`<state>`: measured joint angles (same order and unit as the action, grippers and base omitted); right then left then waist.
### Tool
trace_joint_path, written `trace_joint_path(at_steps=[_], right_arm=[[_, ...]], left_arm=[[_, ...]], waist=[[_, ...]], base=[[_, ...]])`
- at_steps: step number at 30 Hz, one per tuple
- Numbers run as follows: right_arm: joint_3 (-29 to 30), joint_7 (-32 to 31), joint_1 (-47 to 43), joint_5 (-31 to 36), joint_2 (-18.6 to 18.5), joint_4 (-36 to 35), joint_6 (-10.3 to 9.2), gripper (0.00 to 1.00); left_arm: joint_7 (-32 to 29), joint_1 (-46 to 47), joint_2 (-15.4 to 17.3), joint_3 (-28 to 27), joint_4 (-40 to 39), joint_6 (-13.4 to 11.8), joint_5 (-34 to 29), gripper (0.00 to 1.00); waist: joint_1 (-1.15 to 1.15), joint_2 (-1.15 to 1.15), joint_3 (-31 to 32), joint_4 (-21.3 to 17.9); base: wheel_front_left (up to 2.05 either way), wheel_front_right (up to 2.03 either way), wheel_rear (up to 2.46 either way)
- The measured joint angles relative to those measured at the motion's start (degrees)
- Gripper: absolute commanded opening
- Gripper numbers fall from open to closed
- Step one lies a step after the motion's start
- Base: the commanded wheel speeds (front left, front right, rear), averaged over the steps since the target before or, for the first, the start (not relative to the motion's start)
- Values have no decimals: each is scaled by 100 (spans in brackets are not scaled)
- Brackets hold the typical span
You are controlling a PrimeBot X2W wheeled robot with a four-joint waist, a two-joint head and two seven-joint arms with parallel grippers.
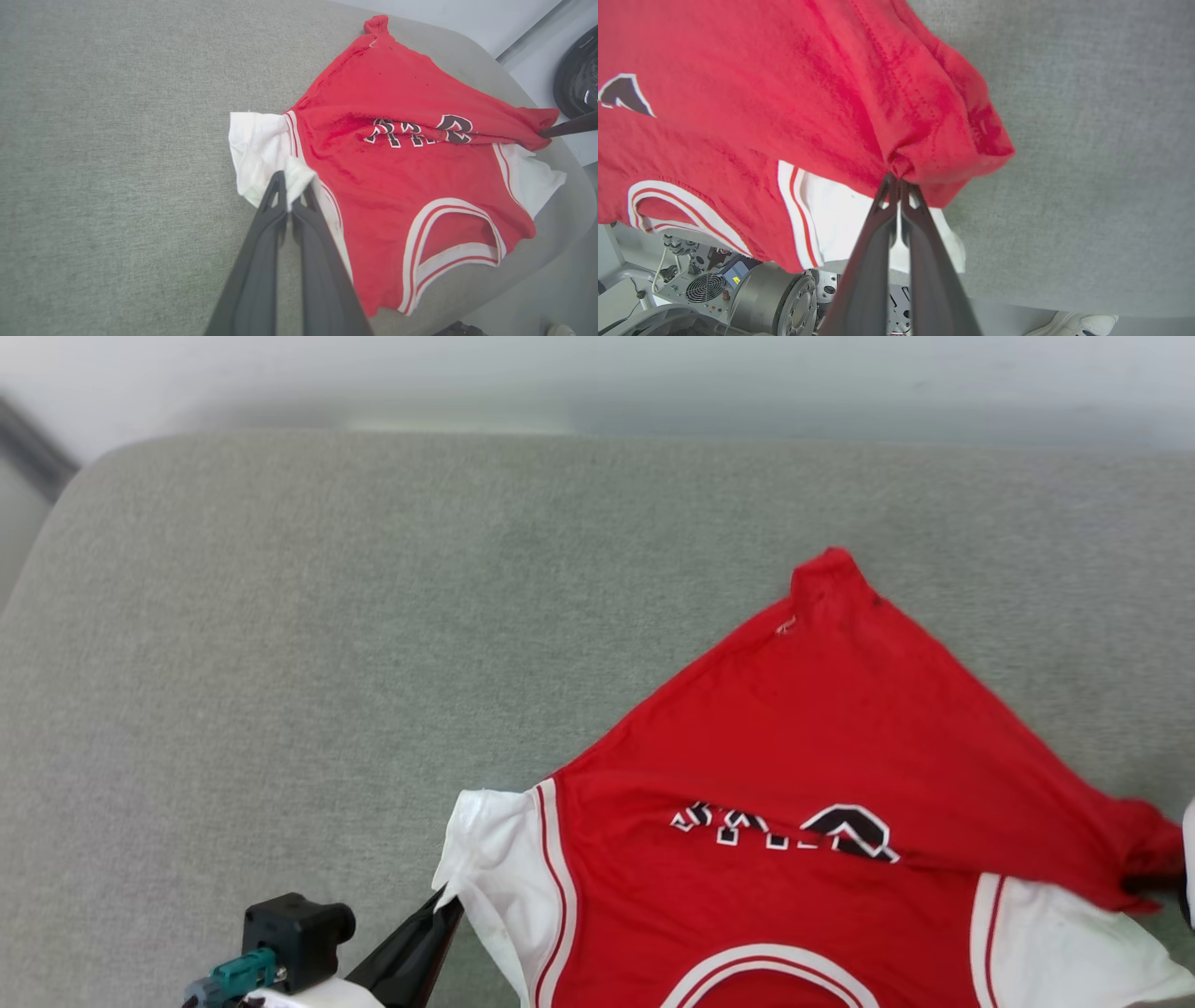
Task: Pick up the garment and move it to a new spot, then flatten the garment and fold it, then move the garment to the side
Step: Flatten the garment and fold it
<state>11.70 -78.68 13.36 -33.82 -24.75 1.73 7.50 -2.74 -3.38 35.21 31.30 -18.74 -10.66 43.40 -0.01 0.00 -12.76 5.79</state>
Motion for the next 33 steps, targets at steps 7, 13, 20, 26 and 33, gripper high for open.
trace_joint_path(at_steps=[7, 13, 20, 26, 33], right_arm=[[258, 60, -978, -163, 166, -584, 0, 0], [444, 258, -1636, -140, 408, -725, 0, 0], [254, 552, -1914, -41, 505, -580, 0, 0], [133, 801, -1827, -142, 383, -579, 0, 100], [57, 657, -1334, -492, 129, -1085, 0, 100]], left_arm=[[159, -161, 0, -59, 82, -46, 34, 0], [201, -191, -1, -86, 86, -52, 71, 0], [218, -211, -19, -81, 41, -68, 116, 0], [207, -210, 5, -81, -30, -97, 112, 0], [190, -207, 23, -62, -101, -99, 96, 0]], waist=[[0, 0, 312, -241], [0, 0, 407, -289], [0, 0, 447, -293], [1, 0, 461, -271], [1, 0, 455, -177]], base=[[0, 0, 0], [0, 0, 0], [0, 0, 0], [0, 0, 0], [0, 0, 0]])
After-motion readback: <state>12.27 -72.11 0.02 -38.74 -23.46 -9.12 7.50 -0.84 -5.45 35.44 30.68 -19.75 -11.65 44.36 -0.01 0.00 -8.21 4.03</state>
